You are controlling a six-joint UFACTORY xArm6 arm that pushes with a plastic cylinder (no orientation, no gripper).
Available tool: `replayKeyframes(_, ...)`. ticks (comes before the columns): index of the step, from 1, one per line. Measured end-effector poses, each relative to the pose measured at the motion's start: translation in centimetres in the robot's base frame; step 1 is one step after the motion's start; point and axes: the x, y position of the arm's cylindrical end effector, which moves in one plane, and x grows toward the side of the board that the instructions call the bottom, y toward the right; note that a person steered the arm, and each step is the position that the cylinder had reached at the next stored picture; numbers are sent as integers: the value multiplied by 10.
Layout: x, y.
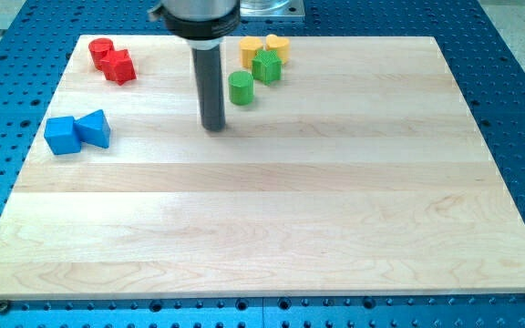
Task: Push the green circle below the green star
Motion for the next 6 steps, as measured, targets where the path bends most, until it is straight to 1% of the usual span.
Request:
replayKeyframes(1,-22,37)
replayKeyframes(2,-31,57)
replayKeyframes(3,-29,-2)
replayKeyframes(4,-65,60)
replayKeyframes(5,-24,6)
replayKeyframes(6,93,-81)
